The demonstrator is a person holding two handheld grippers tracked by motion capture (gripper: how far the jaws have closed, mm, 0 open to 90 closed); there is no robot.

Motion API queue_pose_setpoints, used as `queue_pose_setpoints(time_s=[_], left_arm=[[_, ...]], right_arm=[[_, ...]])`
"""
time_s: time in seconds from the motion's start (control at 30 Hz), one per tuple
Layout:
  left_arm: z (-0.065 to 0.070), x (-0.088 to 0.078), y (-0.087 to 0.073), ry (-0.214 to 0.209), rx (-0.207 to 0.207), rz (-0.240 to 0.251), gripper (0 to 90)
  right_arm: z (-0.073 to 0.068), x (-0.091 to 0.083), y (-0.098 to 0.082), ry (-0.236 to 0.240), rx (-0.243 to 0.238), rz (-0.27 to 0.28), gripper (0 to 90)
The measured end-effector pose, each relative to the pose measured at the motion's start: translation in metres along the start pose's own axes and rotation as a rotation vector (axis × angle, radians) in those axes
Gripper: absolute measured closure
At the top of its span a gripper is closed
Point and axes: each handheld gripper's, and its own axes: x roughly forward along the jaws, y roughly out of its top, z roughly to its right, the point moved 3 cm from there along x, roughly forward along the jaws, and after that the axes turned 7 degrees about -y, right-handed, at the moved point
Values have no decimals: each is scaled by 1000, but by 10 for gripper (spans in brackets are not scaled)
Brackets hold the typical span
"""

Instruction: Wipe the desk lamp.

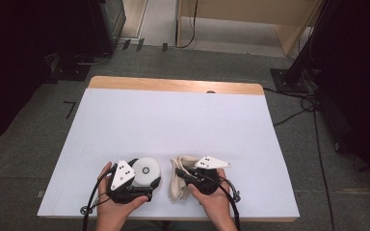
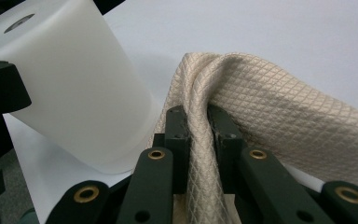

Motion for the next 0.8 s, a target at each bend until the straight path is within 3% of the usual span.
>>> queue_pose_setpoints(time_s=[0.23,0.4,0.5,0.6,0.7,0.8], left_arm=[[6,1,-2,62,7,-17,70],[3,1,-3,50,28,-10,84],[-3,0,-2,5,32,12,86],[-12,2,-2,-69,42,29,87],[-18,3,0,-156,108,37,88],[-23,6,0,-196,189,36,89]], right_arm=[[-2,6,-4,2,-7,-17,802],[-5,5,-5,10,-15,-18,801],[-9,5,-4,28,-18,-11,801],[-14,6,-3,45,-25,-6,802],[-17,6,-1,54,-38,17,802],[-20,4,2,56,-40,43,803]])
